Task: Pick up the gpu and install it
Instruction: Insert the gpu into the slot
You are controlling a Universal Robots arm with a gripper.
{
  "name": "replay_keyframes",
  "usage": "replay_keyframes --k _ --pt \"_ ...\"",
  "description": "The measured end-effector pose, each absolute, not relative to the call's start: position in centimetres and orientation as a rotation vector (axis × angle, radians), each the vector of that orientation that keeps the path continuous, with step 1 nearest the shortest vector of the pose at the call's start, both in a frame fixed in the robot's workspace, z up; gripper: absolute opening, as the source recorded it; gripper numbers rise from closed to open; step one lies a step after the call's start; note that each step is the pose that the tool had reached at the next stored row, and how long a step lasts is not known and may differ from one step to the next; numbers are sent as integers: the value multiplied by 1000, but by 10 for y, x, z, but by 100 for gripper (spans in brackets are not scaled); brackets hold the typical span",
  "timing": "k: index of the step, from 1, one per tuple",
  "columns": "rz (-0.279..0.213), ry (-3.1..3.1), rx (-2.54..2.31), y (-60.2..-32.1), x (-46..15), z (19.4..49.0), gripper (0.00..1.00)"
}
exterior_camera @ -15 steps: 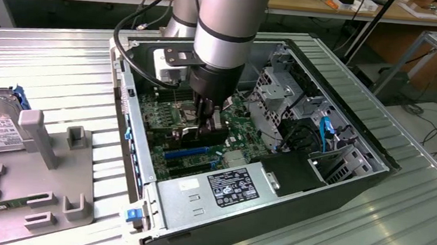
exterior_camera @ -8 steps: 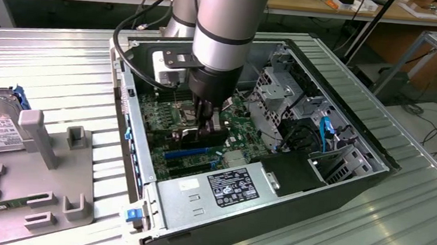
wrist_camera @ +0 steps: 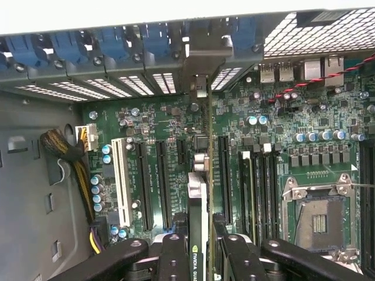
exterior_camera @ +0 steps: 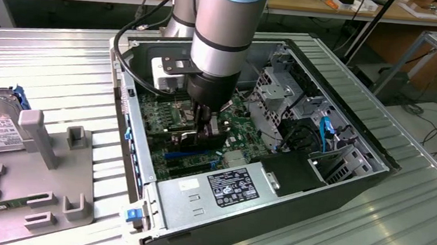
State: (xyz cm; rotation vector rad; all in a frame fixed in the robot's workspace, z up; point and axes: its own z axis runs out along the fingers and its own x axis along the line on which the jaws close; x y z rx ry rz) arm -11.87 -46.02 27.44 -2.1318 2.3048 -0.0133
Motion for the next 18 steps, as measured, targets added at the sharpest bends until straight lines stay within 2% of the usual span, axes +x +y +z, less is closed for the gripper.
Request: replay_keyframes --k 18 --pt "-22 2300 -2128 -460 -119 269 27"
